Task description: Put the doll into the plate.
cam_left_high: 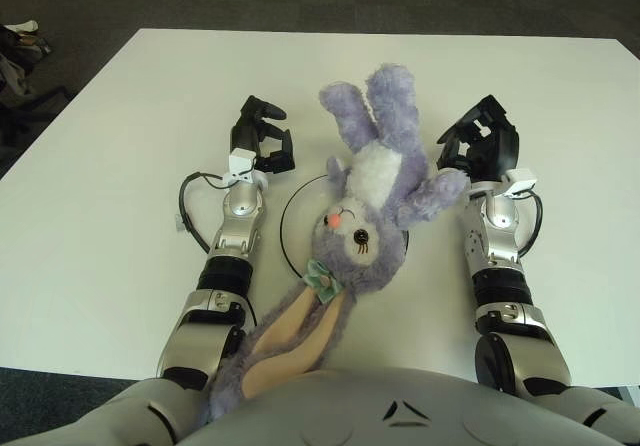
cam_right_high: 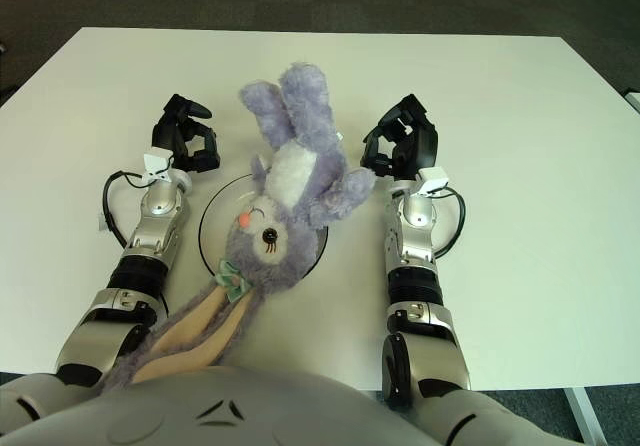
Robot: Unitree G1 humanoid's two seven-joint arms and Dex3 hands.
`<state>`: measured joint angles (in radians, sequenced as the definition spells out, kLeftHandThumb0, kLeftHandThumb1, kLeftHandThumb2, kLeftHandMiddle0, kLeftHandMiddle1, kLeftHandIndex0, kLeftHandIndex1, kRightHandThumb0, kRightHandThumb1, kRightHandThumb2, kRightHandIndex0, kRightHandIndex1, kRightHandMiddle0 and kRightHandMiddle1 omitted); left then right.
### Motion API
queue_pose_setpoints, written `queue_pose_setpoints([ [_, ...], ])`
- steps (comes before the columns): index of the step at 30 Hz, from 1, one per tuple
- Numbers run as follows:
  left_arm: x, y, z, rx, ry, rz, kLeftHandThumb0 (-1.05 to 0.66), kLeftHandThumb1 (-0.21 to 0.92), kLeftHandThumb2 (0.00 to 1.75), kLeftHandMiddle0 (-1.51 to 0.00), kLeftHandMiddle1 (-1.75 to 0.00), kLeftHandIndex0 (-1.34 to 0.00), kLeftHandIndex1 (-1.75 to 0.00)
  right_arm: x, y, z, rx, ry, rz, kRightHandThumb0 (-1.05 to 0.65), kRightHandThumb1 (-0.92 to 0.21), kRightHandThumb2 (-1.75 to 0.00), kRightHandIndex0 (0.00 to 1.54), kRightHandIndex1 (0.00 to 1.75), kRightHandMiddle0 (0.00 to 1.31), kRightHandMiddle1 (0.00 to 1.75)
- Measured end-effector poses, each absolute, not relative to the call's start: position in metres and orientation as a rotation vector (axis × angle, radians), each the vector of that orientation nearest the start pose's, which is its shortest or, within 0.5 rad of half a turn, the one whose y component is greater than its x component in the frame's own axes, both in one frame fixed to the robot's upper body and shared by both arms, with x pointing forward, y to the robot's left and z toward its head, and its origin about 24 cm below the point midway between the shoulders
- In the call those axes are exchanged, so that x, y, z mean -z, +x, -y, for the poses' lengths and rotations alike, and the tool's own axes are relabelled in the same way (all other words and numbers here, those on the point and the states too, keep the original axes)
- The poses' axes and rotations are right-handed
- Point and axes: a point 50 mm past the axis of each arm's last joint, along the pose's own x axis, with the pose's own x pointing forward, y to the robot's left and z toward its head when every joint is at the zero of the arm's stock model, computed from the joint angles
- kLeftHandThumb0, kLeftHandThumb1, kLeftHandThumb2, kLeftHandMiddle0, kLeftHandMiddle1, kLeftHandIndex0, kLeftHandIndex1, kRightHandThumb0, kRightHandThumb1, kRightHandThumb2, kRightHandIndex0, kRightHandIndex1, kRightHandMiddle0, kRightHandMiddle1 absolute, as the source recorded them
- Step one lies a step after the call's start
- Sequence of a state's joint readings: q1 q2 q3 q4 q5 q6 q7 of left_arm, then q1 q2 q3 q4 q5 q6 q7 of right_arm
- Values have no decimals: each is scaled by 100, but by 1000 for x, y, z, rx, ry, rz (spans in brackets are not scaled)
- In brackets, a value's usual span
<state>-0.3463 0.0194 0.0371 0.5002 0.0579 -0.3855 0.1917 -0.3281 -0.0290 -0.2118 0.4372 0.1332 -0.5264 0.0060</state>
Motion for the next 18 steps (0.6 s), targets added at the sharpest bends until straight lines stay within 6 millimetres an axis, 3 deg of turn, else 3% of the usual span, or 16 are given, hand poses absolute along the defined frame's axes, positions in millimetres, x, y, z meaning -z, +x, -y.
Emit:
queue_pose_setpoints([
  [18,-57,306,-150,-97,-40,219,-1,30,135,-52,-175,-50,-175,-70,295,186,113,123,355,-1,9,-175,90,175,75,165],
])
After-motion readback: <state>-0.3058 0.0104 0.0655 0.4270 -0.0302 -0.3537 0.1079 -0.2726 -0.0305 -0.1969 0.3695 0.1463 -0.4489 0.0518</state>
